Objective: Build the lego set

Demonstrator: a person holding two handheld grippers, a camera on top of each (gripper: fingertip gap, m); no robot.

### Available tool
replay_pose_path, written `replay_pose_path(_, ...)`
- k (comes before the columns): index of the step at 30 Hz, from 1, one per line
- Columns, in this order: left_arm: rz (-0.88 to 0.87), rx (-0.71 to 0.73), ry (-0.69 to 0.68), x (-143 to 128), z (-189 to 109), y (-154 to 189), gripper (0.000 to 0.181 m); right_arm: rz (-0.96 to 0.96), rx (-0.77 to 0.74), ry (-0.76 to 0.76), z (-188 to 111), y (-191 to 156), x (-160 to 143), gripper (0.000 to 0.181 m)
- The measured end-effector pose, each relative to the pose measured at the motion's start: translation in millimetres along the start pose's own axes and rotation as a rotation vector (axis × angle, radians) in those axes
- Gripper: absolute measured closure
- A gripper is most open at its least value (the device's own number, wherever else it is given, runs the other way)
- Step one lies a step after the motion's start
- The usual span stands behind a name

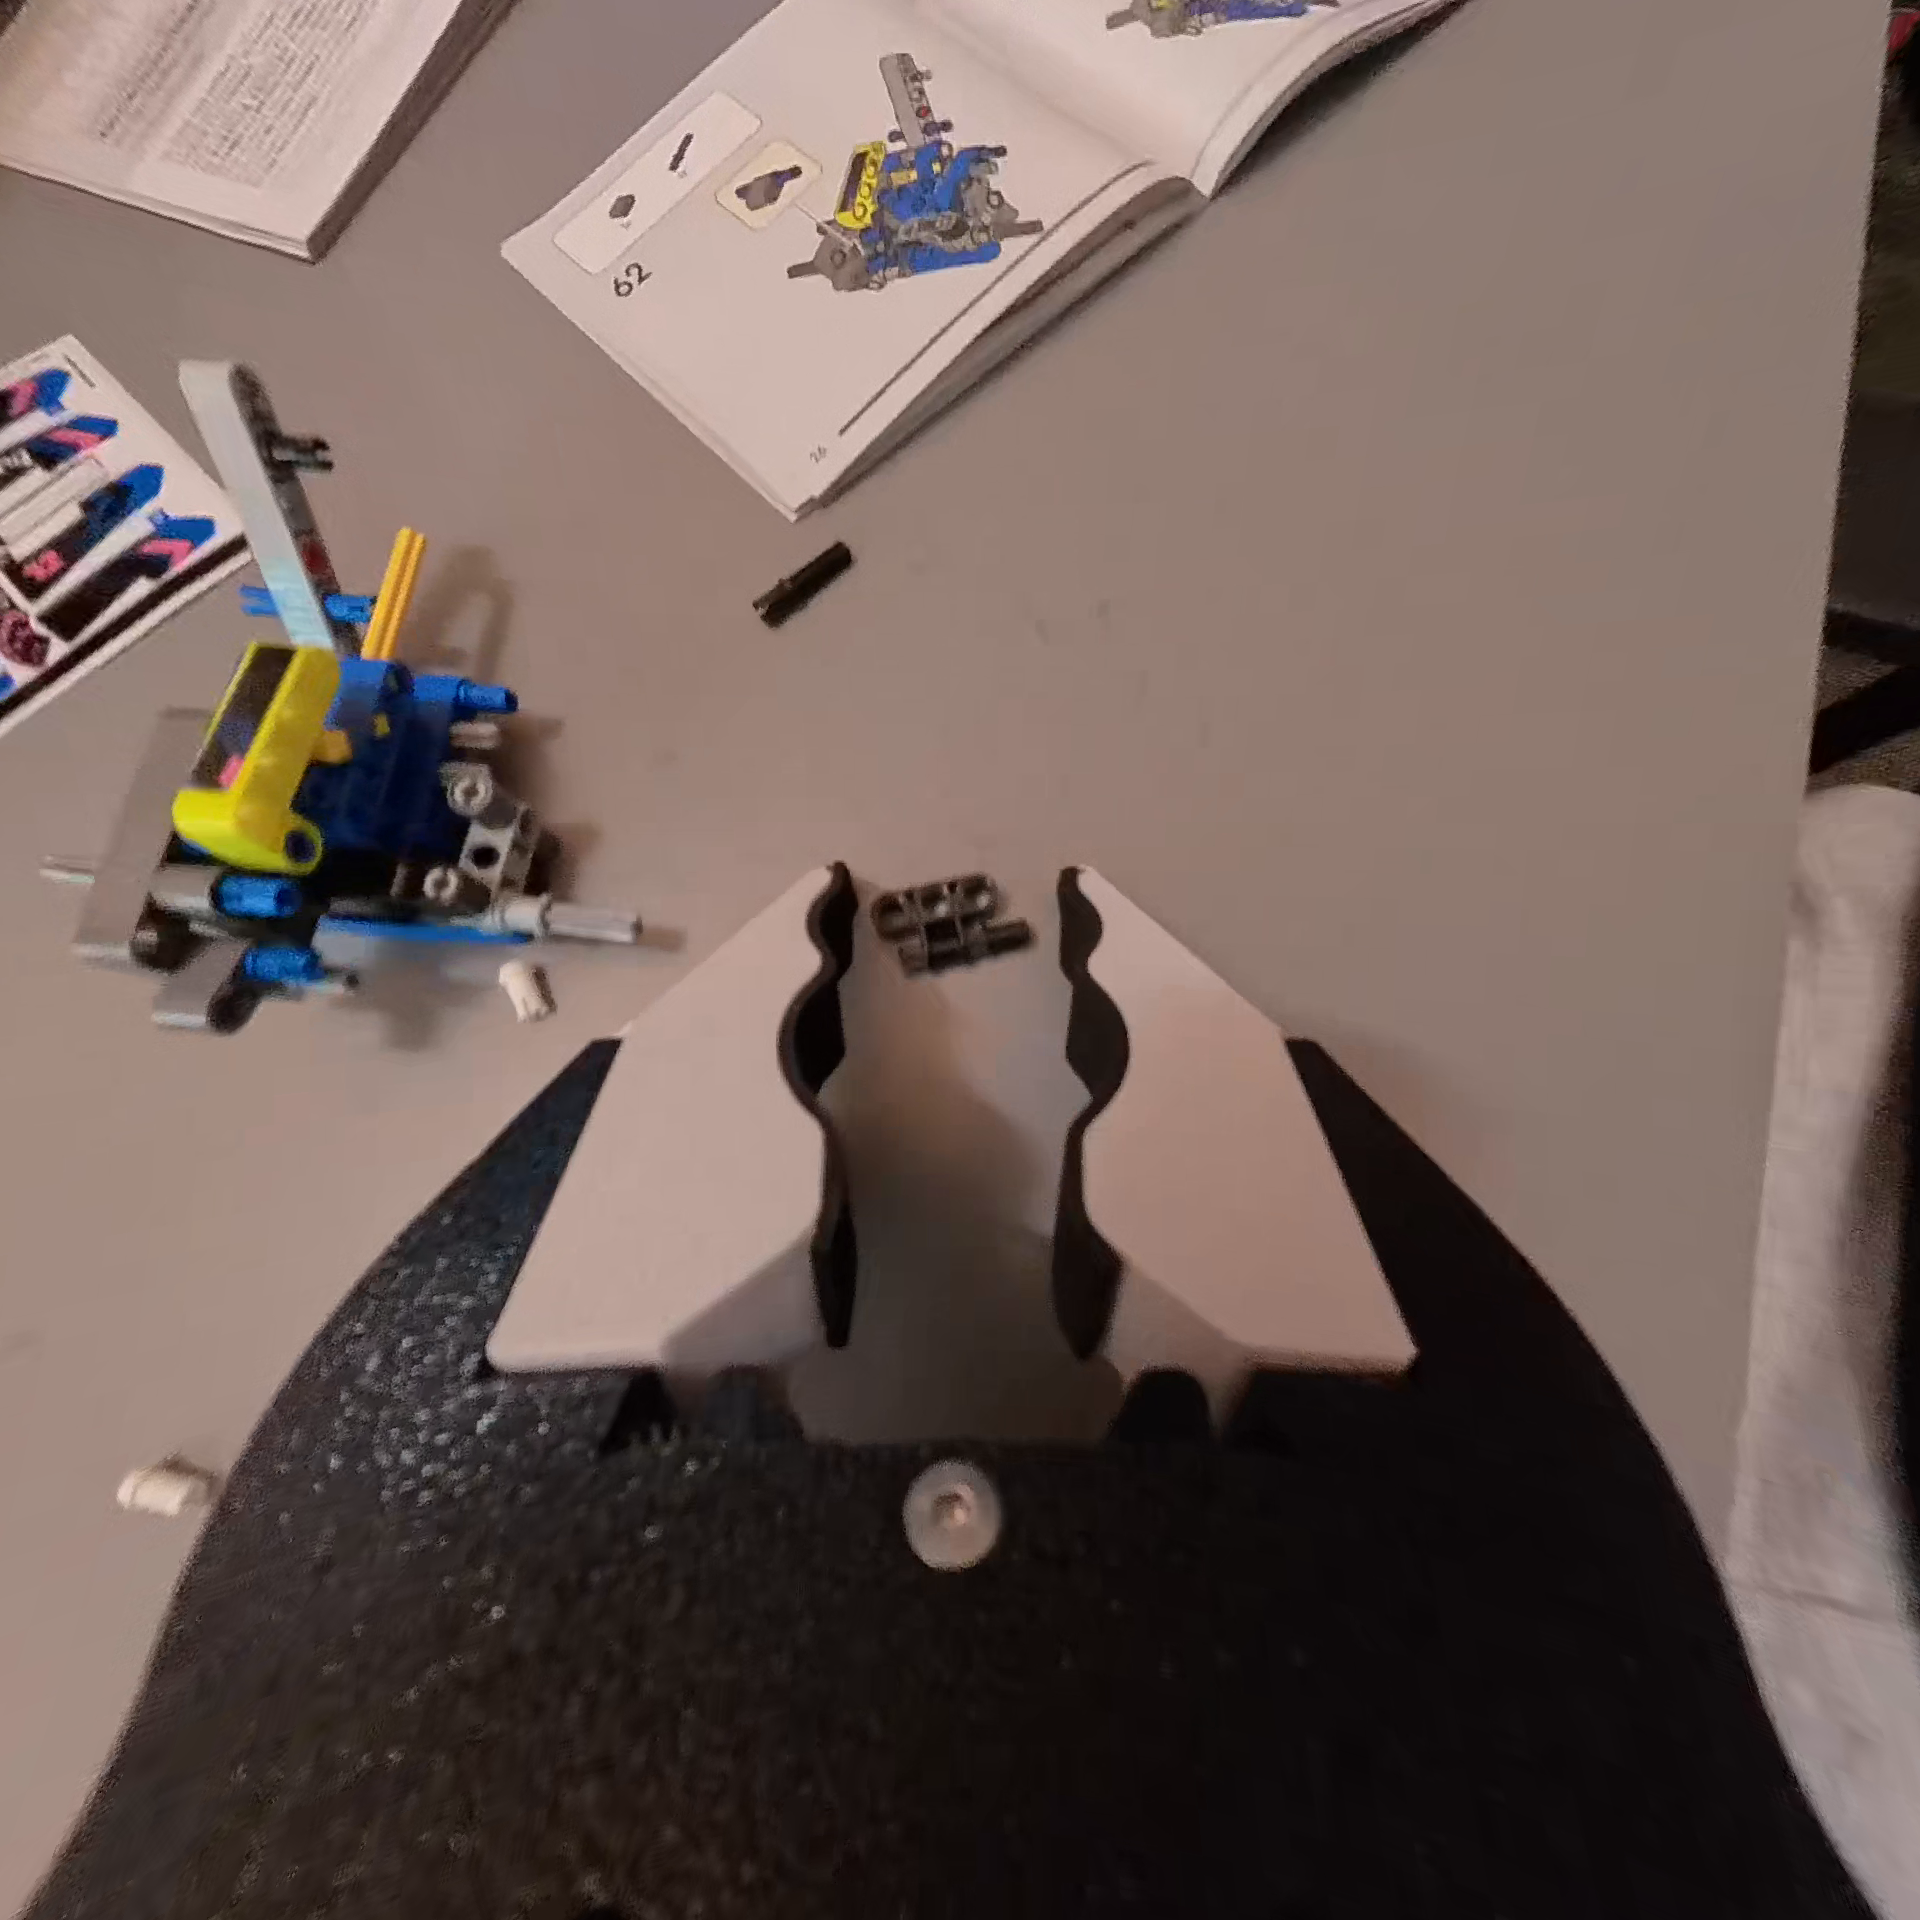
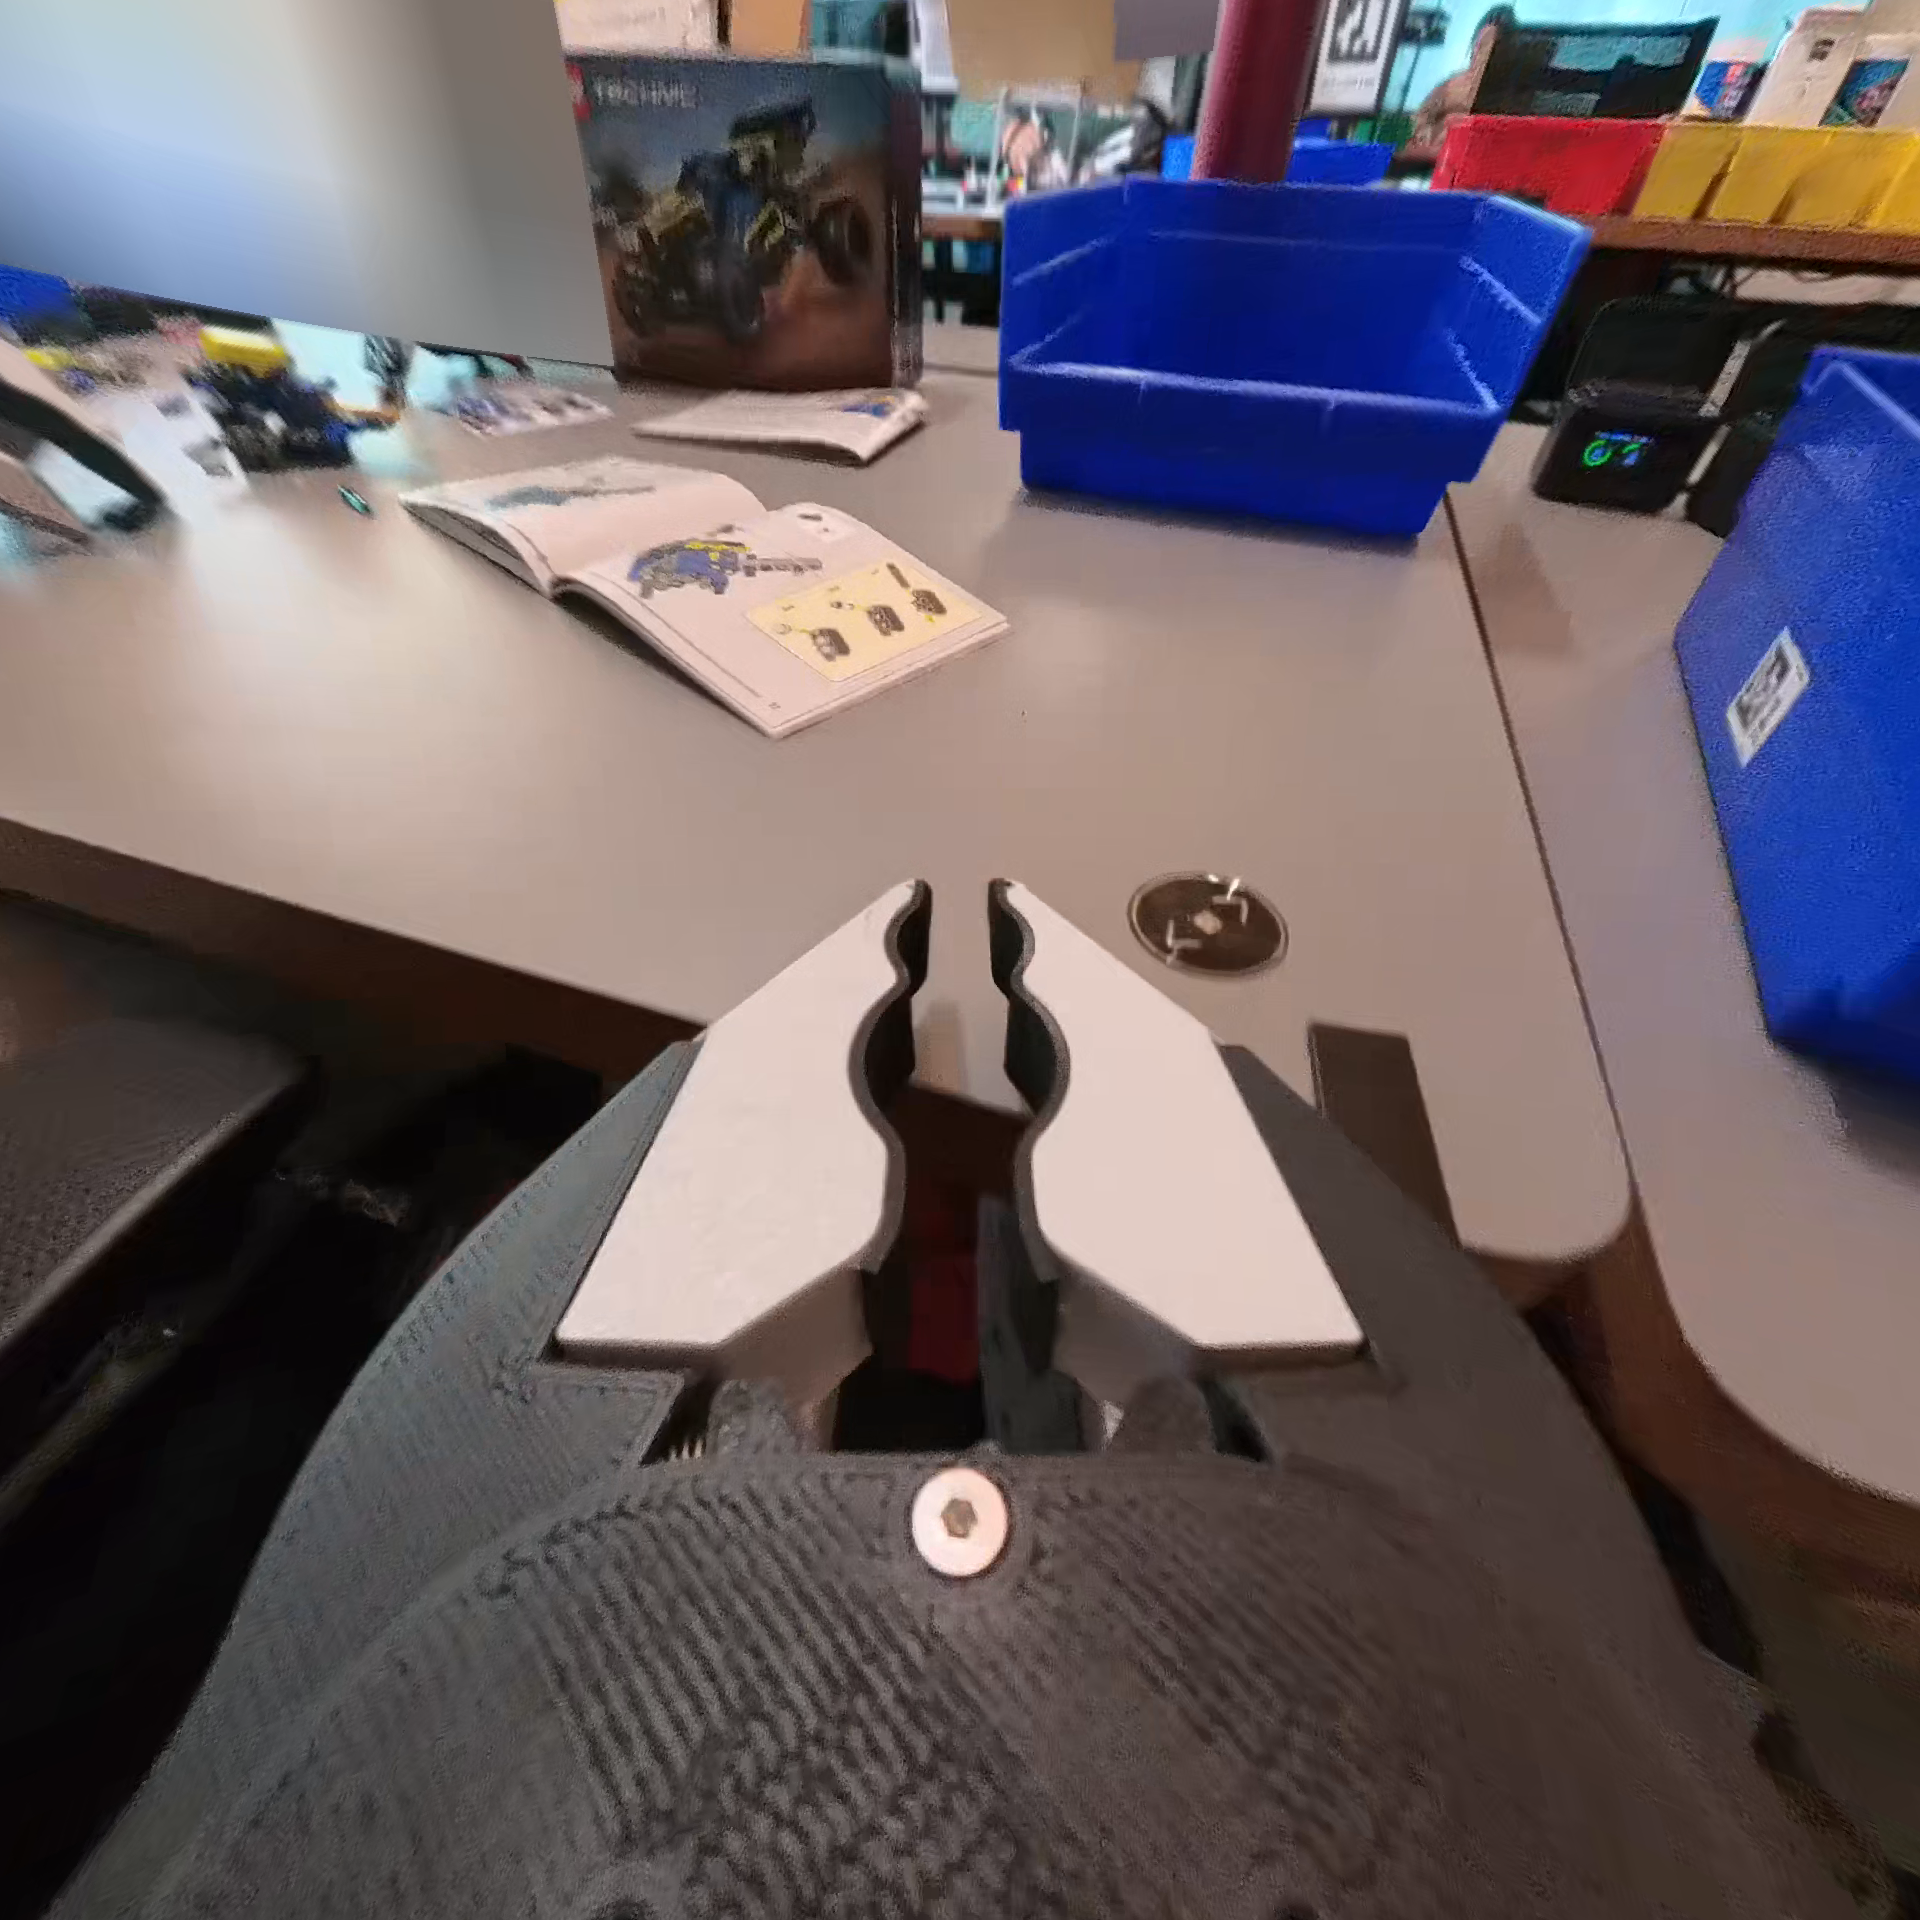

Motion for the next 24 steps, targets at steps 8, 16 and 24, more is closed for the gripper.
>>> replay_pose_path(8,0.044,0.114,0.011,25.8,16.1,19.9,0.144,-0.047,0.338,-0.108,-51.8,-49.6,-81.1,0.167)
replay_pose_path(16,0.146,0.340,0.012,32.6,20.9,36.3,0.169,0.576,0.527,-0.755,98.5,-153.9,-333.9,0.176)
replay_pose_path(24,-0.082,0.159,0.003,35.0,23.6,18.3,0.163,0.296,0.325,-0.993,151.8,-169.9,-544.6,0.152)
Point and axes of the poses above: each gripper's, where its closed fingertips meet, z out along the fingers, x out of its top, y = z × x across the jaws, the point moved 6 cm from there along -z, back along the fingers, and after that the axes turned 14 degrees about -y, right-handed, at the moved point
